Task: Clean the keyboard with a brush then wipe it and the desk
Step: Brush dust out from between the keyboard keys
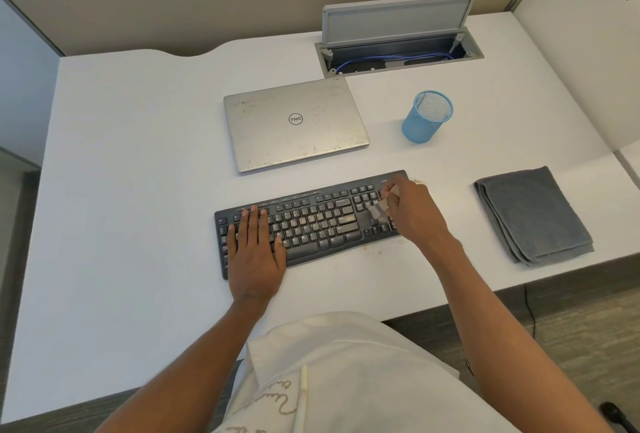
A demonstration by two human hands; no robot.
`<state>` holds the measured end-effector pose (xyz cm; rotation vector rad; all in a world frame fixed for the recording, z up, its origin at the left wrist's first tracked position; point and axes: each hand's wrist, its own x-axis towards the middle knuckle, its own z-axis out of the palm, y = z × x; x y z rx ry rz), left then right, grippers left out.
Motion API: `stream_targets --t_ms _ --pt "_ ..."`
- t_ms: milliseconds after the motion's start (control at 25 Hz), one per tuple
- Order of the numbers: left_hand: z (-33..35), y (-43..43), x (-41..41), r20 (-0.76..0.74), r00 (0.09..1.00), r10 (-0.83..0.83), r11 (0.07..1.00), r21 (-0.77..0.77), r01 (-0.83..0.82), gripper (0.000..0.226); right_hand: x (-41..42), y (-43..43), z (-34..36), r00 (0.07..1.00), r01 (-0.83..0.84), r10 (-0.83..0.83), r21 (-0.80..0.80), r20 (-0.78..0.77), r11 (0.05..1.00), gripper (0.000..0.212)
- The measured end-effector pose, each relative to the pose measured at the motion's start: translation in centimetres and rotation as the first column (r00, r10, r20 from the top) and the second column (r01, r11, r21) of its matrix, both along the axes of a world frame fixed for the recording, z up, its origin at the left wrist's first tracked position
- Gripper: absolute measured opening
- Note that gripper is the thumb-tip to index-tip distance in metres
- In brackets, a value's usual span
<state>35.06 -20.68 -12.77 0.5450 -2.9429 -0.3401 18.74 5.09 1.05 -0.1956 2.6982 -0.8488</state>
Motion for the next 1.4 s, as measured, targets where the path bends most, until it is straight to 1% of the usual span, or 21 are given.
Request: stream_targets --t_ms 80,160,240,320,400,480,560,640,720,760,880,1000,1040,1120,1200,1320,1400 --pt "0.0 0.0 0.0 -0.007 1.000 0.004 1.000 0.004 -0.004 0.064 -0.3 0.4 0.0 0.998 0.010 -0.007 0.053 -0.061 0.999 0.013" --pt "-0.1 -0.1 0.0 -0.012 1.000 0.003 1.000 0.007 -0.003 0.064 -0.4 0.7 0.3 0.998 0.008 -0.008 -0.001 -0.069 1.000 0.015" --pt "-0.1 0.0 0.0 -0.013 1.000 0.000 1.000 0.000 0.000 0.064 -0.2 0.5 0.3 0.999 -0.014 0.011 -0.078 -0.038 0.997 0.018" --pt "-0.1 -0.1 0.0 -0.018 1.000 0.001 1.000 0.003 -0.001 0.064 0.0 0.2 0.1 1.000 -0.029 0.028 -0.105 -0.008 0.994 0.020" --pt "-0.1 -0.1 0.1 -0.018 1.000 0.001 1.000 0.002 -0.001 0.064 -0.1 0.2 -0.2 1.000 -0.028 0.029 -0.079 0.009 0.996 0.022" --pt "0.0 -0.1 0.1 -0.020 1.000 0.003 1.000 0.002 -0.003 0.064 -0.2 0.4 -0.1 1.000 0.008 -0.007 -0.032 0.011 0.999 0.022" --pt "0.0 -0.1 0.0 -0.026 1.000 0.003 1.000 0.009 -0.002 0.064 -0.1 0.5 0.1 0.998 0.025 -0.024 0.024 -0.058 0.999 0.022" --pt "0.0 -0.1 0.0 -0.028 1.000 0.001 1.000 0.013 -0.001 0.064 0.2 0.4 0.4 0.994 0.027 -0.030 -0.032 -0.106 0.999 0.021" --pt "0.0 -0.1 0.0 -0.024 1.000 0.001 1.000 0.009 -0.001 0.064 0.5 0.1 0.5 0.998 0.026 -0.032 -0.110 -0.059 0.994 0.021" --pt "-0.1 -0.1 0.0 -0.022 1.000 0.001 1.000 0.006 -0.001 0.064 0.6 0.1 0.5 0.999 0.007 -0.012 -0.108 -0.038 0.994 0.022" --pt "0.0 -0.1 0.1 -0.028 1.000 0.001 1.000 0.003 -0.001 0.064 0.9 0.0 0.2 0.998 -0.063 0.062 -0.046 -0.011 0.997 0.023" --pt "0.0 -0.1 0.1 -0.029 1.000 0.002 1.000 0.004 -0.002 0.064 0.9 0.2 0.0 0.996 -0.039 0.046 0.089 -0.071 0.995 0.023" --pt "0.0 -0.1 0.1 -0.027 1.000 0.001 1.000 0.003 -0.001 0.064 0.9 0.2 0.0 0.995 -0.017 0.025 0.087 -0.096 0.996 0.022" --pt "0.0 -0.1 0.1 -0.027 1.000 0.001 1.000 0.002 -0.001 0.065 1.3 0.0 0.3 0.995 0.022 -0.026 -0.036 -0.100 0.999 0.019" --pt "0.0 -0.1 0.0 -0.031 1.000 0.000 1.000 0.002 0.000 0.065 1.7 -0.2 0.3 0.997 0.011 -0.020 -0.117 -0.077 0.993 0.019" --pt "0.0 -0.1 0.1 -0.038 0.999 -0.001 1.000 0.003 0.001 0.064 1.8 0.0 -0.4 0.999 -0.023 0.021 -0.086 -0.025 0.996 0.021" --pt "0.0 -0.1 0.1 -0.033 0.999 -0.002 1.000 0.001 0.002 0.065 1.7 0.2 -0.6 1.000 0.001 -0.002 -0.032 -0.029 0.999 0.021"
